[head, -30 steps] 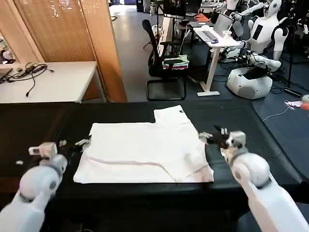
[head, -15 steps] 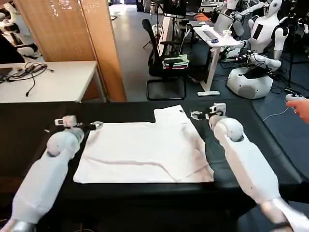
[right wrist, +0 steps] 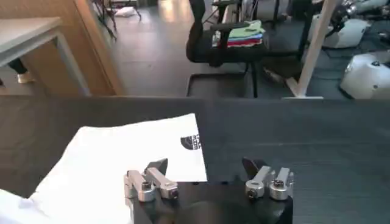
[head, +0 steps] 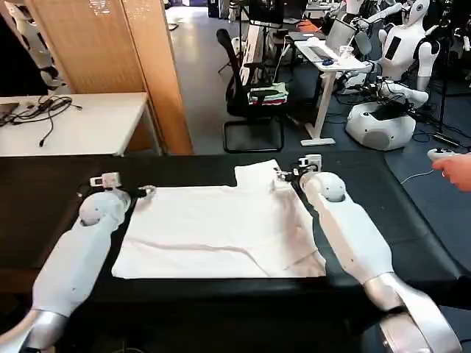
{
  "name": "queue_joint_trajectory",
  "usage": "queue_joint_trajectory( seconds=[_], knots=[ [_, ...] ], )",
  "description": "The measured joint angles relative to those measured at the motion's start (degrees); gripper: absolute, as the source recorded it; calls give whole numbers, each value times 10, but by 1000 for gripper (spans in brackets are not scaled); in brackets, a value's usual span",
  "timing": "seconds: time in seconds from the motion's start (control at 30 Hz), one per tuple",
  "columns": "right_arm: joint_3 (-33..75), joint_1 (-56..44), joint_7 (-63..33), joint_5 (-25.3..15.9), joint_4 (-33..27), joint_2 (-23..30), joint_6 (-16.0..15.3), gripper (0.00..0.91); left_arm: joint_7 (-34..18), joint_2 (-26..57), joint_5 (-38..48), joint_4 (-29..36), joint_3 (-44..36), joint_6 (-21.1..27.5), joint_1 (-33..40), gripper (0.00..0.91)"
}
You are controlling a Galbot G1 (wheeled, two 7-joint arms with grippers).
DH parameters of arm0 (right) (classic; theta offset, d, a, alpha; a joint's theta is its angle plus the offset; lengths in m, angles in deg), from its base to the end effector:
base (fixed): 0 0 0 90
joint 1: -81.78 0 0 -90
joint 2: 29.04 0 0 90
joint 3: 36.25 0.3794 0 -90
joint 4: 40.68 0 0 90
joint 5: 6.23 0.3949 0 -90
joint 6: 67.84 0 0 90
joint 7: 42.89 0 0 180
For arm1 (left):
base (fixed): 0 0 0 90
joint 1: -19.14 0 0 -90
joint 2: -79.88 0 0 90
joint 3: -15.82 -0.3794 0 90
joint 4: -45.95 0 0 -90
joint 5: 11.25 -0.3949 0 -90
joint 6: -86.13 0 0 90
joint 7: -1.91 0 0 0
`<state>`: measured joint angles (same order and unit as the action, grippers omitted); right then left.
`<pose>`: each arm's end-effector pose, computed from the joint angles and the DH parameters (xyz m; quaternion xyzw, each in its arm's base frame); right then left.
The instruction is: Fold and organize the clothes.
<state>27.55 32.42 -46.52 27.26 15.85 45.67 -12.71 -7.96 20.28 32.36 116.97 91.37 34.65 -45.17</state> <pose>0.6244 -0.0172 -0.2737 0.0855 -0.9507 -0.0061 0.2981 0.5362 0.1766 -0.2805 0.0321 -0.9461 0.0504 0.3184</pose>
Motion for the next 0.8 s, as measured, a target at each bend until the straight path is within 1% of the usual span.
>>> queue_joint_trajectory(
  seconds=[0.03,0.07,0.1,0.13,0.17,0.2,0.23,0.27,0.3,0.33,0.37,0.4,0.43,0.47,0.53,0.6,0.8],
  knots=[
    [-1,1,0,0,-2,1,0,770,2,0,0,0,0,-1,0,868],
    [-1,1,0,0,-4,2,0,731,4,0,0,0,0,-2,0,692],
    [-2,1,0,0,-5,2,0,634,5,0,0,-1,0,-2,0,653],
    [-2,1,0,-1,-6,2,0,546,5,0,-1,-3,0,-3,1,458],
    [-2,1,1,-1,-8,3,0,497,6,0,-2,-5,0,-4,2,371],
    [-2,1,1,-1,-8,3,0,351,7,0,-4,-6,-1,-4,2,215],
    [-2,1,2,-1,-9,3,0,283,8,0,-7,-7,-1,-5,2,176],
    [-2,0,2,-1,-10,3,0,185,9,0,-8,-8,-2,-6,2,156],
    [-2,0,2,-2,-11,4,0,156,10,0,-9,-9,-2,-7,2,156],
    [-2,0,3,-2,-12,4,0,88,10,0,-11,-9,-2,-8,2,117],
    [-2,-1,3,-3,-14,5,0,78,11,0,-12,-9,-2,-8,2,107],
    [-1,-1,3,-4,-16,6,1,68,12,0,-12,-9,-2,-8,2,78],
    [0,-1,3,-4,-17,6,1,59,12,1,-13,-9,-3,-8,1,68],
    [0,-1,3,-5,-18,7,1,59,13,1,-14,-8,-3,-8,1,29],
    [0,-2,4,-6,-18,8,3,29,13,2,-15,-5,-4,-7,-1,0],
    [1,-2,4,-7,-18,8,7,0,16,5,-18,-3,-6,-4,-1,0],
    [6,-9,12,-19,-12,9,35,0,24,10,-25,1,-11,-3,-1,0]
  ],
)
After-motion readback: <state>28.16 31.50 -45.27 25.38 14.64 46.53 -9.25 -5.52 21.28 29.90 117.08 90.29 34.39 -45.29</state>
